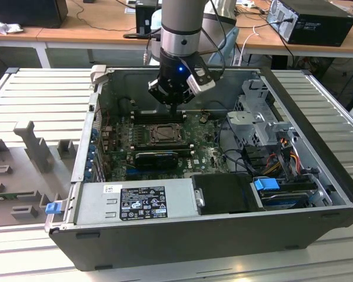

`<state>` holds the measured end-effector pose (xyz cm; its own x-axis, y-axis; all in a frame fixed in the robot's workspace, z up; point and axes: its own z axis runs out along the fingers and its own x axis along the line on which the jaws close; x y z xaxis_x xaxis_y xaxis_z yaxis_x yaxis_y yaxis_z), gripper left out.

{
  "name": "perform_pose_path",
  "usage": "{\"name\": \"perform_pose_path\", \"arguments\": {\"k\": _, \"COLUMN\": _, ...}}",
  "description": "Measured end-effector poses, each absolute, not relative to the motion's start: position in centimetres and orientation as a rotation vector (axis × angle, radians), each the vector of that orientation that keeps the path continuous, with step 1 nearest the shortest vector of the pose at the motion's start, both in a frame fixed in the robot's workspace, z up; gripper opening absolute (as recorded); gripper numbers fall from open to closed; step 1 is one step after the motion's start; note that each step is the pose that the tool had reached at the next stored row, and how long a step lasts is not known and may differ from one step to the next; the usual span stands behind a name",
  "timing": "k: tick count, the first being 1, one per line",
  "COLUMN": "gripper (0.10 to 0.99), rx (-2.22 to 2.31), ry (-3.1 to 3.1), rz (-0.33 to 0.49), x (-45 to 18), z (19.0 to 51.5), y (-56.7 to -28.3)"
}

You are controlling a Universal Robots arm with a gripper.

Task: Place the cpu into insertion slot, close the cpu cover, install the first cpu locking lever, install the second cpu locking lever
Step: 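Install the second cpu locking lever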

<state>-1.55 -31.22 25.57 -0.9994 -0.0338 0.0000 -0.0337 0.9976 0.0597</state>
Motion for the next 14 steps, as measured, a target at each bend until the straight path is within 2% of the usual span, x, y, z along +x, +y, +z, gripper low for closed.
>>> {"name": "perform_pose_path", "arguments": {"k": 14, "gripper": 0.106, "rx": 0.053, "ry": -3.137, "rz": -0.094, "x": -1.5, "z": 24.6, "y": -35.3}}
